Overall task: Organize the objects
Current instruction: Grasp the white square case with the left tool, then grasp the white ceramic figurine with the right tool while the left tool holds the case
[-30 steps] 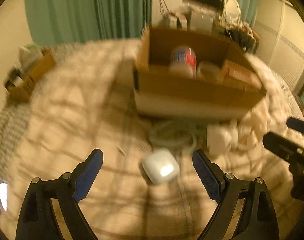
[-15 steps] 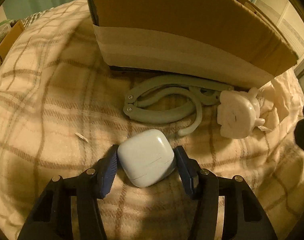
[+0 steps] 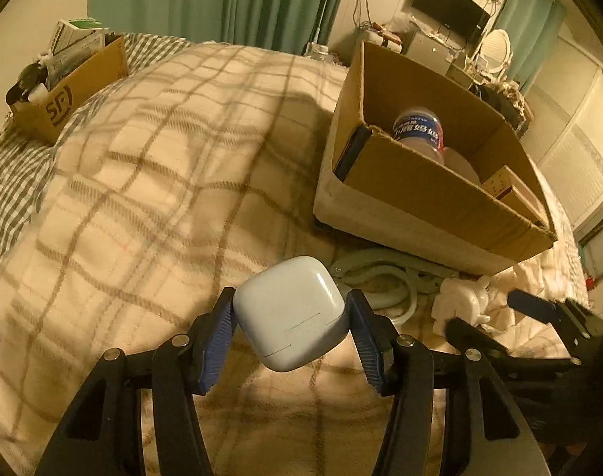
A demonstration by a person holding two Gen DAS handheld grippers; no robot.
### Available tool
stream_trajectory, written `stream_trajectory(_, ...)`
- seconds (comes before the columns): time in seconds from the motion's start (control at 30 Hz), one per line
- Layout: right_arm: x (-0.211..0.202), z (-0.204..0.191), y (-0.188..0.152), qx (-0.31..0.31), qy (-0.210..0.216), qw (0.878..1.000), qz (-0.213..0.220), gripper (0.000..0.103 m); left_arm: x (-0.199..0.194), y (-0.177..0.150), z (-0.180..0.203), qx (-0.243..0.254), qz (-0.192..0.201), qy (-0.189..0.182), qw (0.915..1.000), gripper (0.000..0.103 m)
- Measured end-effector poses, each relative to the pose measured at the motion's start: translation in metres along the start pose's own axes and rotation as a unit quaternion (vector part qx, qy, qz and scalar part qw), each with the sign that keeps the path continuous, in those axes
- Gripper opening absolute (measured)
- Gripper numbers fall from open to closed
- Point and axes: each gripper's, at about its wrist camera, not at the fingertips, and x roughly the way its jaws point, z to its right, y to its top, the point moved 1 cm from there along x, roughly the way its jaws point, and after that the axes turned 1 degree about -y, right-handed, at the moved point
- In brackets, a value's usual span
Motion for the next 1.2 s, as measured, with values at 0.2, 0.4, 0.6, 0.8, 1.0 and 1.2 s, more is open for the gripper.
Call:
stream_trajectory(0.2,0.030,0.003,0.004,0.013,-0.030,0.999,-0.040,0.077,0.010,-0.005,-0.002,0.007,-0.007,0.009,0.9999,0.057)
stream_trajectory(0.4,0.039,-0.002,0.006,0.002,-0.035,0.998,-0.056,0.068,0.015,-0.009,0.003,0.023,-0.021,0.004,0.9995,0.057)
stream_trajectory(0.6,0.021,-0.006,0.001,-0.009,-0.024,0.999,-0.035,0.065,0.012,-0.015,0.005,0.025,-0.026,-0.003,0.9994,0.057)
stream_trajectory(0.8,-0.023,-0.011,-0.009,-0.013,-0.010,1.000,0.015,0.065,-0.006,-0.018,0.009,0.035,-0.011,-0.004,0.9993,0.057)
stream_trajectory(1.0,-0.076,-0.007,-0.022,0.000,-0.004,0.998,0.064,0.065,-0.036,-0.014,0.018,0.060,0.013,-0.009,0.9981,0.057)
stream_trajectory(1.2,-0.143,0.004,-0.023,0.011,0.011,0.991,0.135,0.065,-0.078,0.007,0.030,0.094,0.054,-0.018,0.9940,0.057)
